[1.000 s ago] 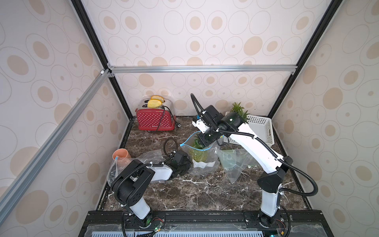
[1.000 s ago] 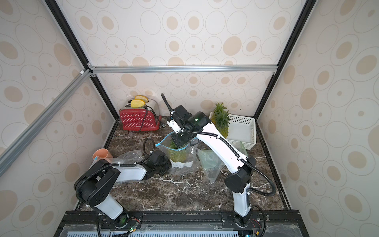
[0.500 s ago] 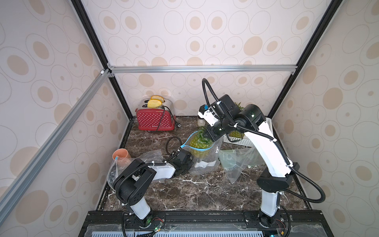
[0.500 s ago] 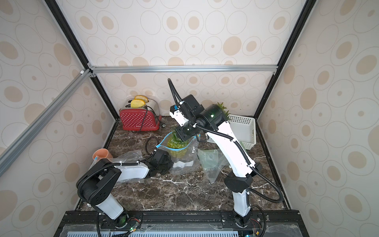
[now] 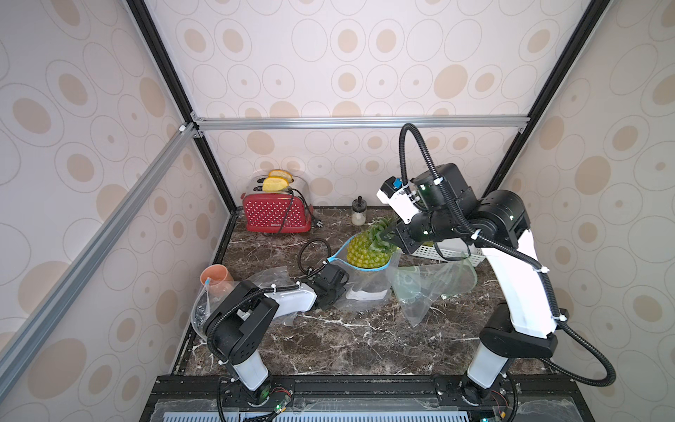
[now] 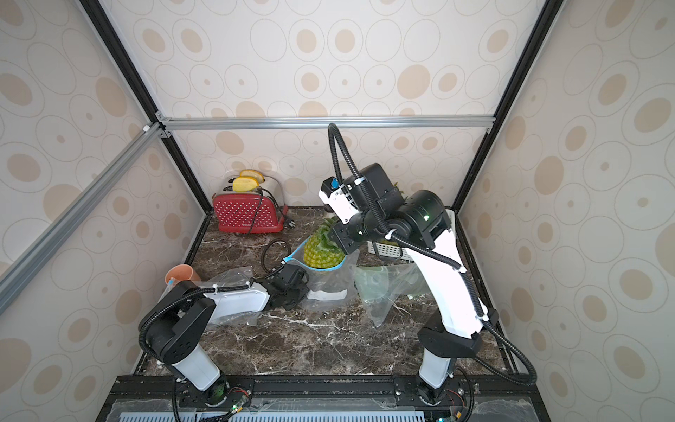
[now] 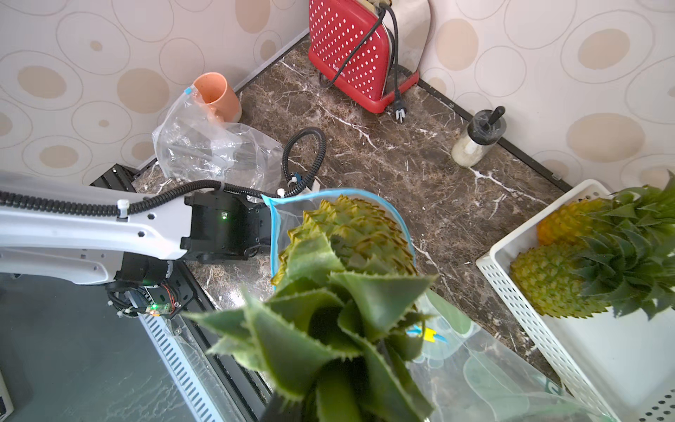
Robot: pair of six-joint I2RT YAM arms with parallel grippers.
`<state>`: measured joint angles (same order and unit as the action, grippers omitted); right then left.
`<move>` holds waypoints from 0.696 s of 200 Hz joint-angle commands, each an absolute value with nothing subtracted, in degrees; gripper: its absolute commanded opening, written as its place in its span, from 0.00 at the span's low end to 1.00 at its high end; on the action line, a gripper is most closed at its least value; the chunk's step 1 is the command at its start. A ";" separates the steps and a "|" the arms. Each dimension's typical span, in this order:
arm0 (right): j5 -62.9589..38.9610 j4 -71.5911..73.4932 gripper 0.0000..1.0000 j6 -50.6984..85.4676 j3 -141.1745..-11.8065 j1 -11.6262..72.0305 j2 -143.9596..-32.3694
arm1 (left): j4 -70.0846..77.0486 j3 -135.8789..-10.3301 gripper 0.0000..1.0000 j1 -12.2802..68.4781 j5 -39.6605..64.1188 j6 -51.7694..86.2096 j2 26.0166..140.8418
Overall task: Open the zip-top bag and take out the pineapple
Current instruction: Pick up the pineapple from the zipper food storage bag.
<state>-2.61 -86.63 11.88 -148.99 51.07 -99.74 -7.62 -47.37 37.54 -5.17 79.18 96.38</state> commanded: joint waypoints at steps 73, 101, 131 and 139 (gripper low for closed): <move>2.96 -80.53 0.00 9.43 -148.40 50.22 -90.24 | -44.85 -66.57 0.00 35.26 -25.93 60.55 105.91; 3.75 -79.83 0.00 9.64 -145.50 50.12 -88.84 | -46.81 -69.59 0.00 34.63 -28.28 59.07 104.65; 5.91 -76.90 0.00 9.75 -139.51 50.14 -87.98 | -41.72 -65.21 0.00 35.01 -25.05 59.85 89.82; 6.27 -76.12 0.00 9.65 -138.43 50.05 -88.05 | -39.18 -62.76 0.00 35.33 -23.55 60.80 84.57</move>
<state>3.60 -85.01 10.44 -140.64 50.37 -88.71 -40.97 -65.71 35.00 -23.46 60.64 97.80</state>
